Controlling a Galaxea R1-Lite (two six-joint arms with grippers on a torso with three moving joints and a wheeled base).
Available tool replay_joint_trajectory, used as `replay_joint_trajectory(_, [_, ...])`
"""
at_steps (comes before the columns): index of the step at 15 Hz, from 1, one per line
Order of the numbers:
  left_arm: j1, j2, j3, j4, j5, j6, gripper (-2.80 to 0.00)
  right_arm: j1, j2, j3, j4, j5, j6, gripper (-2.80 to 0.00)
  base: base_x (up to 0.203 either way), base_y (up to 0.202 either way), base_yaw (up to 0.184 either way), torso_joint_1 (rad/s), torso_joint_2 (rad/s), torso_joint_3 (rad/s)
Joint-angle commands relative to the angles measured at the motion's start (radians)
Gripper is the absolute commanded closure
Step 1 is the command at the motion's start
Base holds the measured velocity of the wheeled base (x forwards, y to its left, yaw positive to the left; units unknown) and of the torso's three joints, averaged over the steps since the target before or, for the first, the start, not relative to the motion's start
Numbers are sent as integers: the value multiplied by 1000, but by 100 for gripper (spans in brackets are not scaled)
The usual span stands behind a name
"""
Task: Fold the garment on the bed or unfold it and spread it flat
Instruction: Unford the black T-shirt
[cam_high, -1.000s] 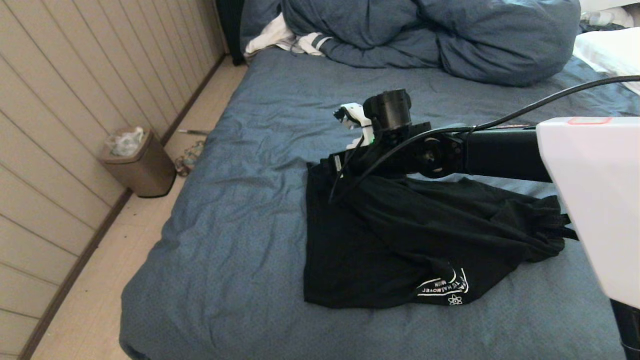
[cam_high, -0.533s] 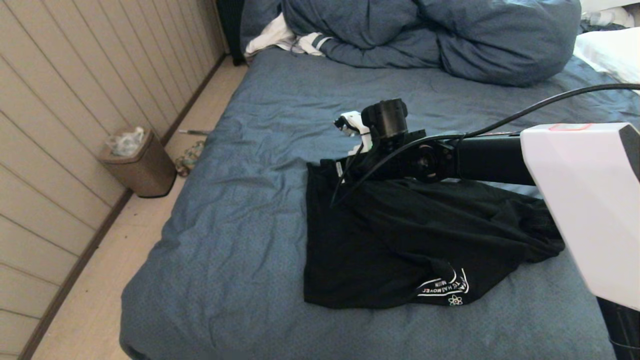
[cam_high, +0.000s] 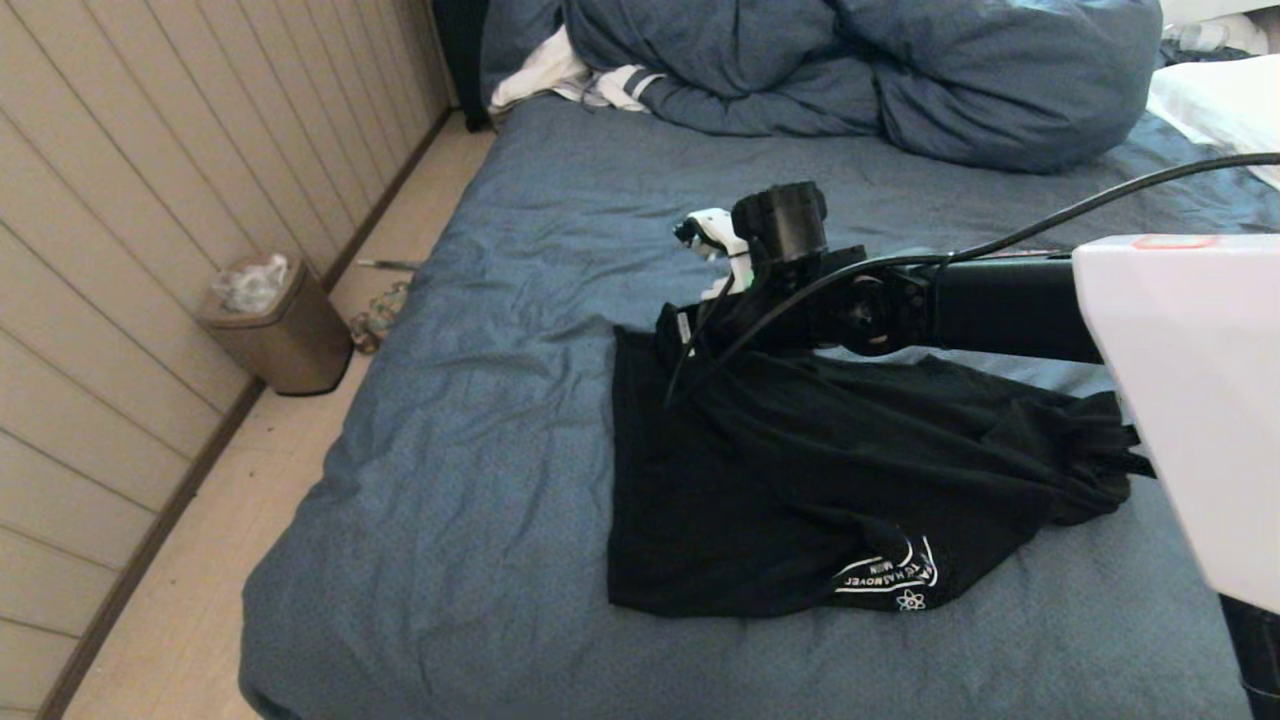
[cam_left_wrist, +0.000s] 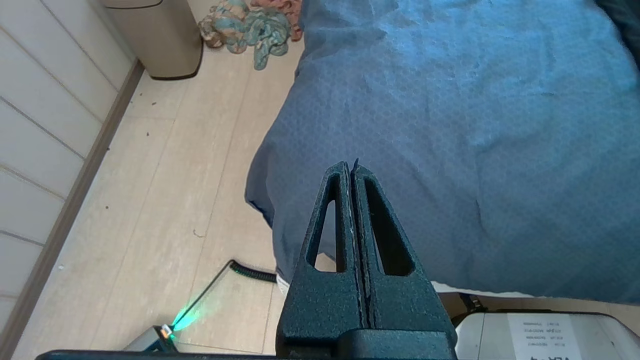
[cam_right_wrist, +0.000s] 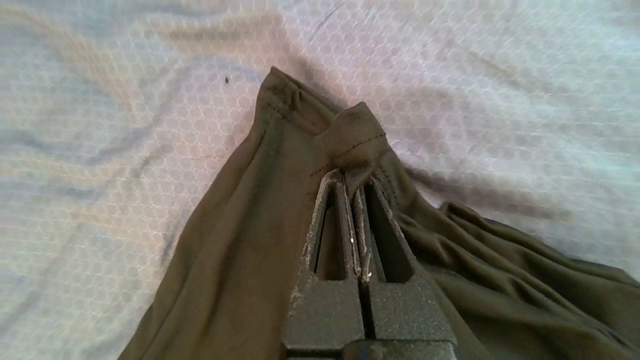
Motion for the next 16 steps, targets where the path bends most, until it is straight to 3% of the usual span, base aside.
replay_joint_trajectory(1, [-1, -2, 0, 0, 0, 0, 0, 2, -58, 20, 5, 1, 2, 0, 0, 0, 0, 0, 0, 0])
replay_joint_trajectory(7, [1, -2, 0, 0, 0, 0, 0, -1, -407, 262, 111, 7, 18, 0, 0, 0, 0, 0, 0, 0])
replay_joint_trajectory(16, [0, -2, 0, 0, 0, 0, 0, -51, -1118, 969, 222, 6, 21, 0, 0, 0, 0, 0, 0, 0])
